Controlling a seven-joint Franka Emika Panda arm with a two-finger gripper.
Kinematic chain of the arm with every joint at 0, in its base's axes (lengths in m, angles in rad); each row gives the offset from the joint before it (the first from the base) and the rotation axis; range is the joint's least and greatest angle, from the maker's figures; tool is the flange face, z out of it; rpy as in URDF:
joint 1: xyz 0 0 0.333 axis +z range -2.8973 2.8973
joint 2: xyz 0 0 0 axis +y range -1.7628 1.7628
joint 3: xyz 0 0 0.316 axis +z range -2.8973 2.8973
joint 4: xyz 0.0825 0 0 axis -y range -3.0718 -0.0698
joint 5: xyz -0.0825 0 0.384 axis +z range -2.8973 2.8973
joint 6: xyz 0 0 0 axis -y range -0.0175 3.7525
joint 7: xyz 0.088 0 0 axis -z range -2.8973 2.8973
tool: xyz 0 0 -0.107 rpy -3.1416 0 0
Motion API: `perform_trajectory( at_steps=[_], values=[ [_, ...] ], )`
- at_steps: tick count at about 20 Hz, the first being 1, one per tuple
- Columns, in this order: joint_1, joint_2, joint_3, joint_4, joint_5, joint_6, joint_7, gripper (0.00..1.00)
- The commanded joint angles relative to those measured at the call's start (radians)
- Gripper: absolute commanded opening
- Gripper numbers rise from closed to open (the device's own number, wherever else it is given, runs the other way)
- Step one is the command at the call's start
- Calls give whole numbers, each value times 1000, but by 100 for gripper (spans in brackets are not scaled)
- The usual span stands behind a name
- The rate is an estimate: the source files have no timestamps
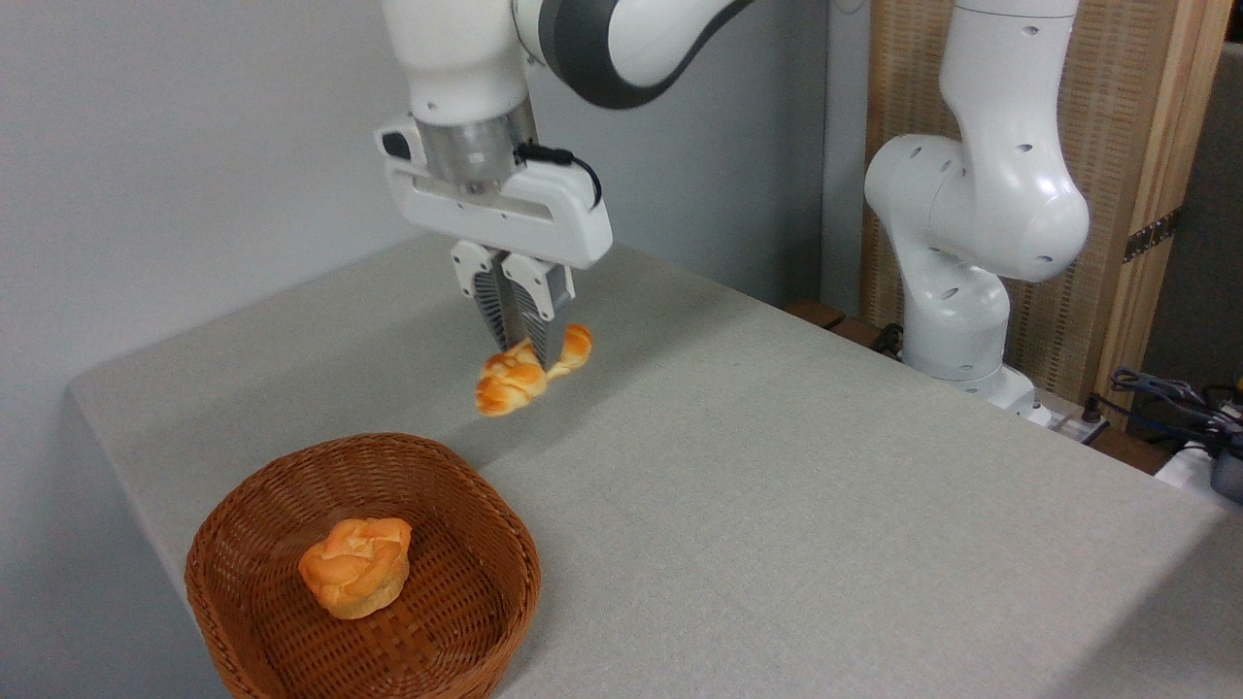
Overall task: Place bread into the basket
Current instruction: 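Lift the braided roll and carry it over the wicker basket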
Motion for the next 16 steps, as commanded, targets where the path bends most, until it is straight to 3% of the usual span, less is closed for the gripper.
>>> perform_trajectory(
  at_steps=[1,3,9,16],
  values=[
    [-3,10,6,83,83,-9,53,26],
    [-1,13,8,97,122,0,96,28],
    [-1,32,50,103,137,263,121,29],
    [-1,121,77,100,206,518,131,29]
  ],
)
